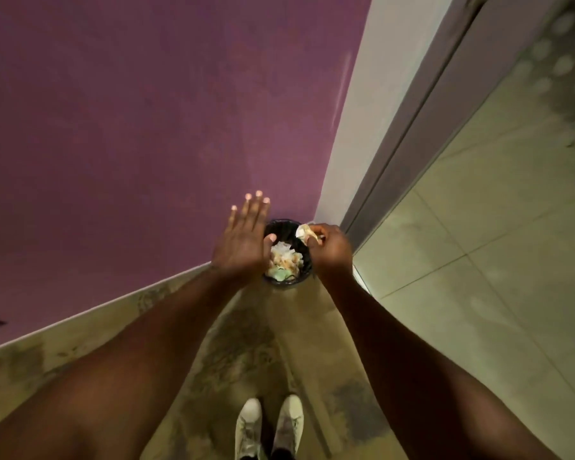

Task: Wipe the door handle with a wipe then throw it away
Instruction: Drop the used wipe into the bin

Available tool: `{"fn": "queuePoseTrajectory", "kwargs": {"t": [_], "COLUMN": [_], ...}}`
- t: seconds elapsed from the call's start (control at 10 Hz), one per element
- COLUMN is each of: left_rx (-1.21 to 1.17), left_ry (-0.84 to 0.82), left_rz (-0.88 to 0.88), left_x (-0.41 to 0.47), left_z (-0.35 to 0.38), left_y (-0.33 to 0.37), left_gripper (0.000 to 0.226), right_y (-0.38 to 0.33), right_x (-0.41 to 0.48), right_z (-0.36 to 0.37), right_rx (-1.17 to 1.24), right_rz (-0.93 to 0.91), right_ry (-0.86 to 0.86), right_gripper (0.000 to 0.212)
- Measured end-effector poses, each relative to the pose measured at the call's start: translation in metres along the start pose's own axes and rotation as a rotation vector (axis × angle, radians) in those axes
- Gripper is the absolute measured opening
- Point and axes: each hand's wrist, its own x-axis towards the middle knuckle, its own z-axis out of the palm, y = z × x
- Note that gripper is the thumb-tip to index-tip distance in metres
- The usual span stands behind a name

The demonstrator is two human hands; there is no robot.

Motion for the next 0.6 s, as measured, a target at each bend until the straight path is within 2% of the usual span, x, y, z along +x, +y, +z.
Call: {"fn": "queuePoseTrajectory", "kwargs": {"t": [0.3,0.5,0.6], "left_rx": [0.026,-0.007,-0.02], "left_ry": [-0.006,0.038,0.062], "left_rz": [0.008,0.011,0.008], "left_x": [0.023,0.019,0.008], "left_z": [0.083,0.104,0.098], "left_y": [-0.048,-0.062,-0.059], "left_gripper": [0.074,0.075,0.075], "right_y": [0.061,0.084,0.076], "right_x": [0.056,0.049,0.033], "right_z": [0.078,0.096,0.09], "right_rx": [-0.075,-0.187,-0.231], "right_rz": [0.035,-0.145,-0.144], "right_ry": [-0.088,-0.082,-0.088], "right_gripper": [0.037,0.029,0.045]}}
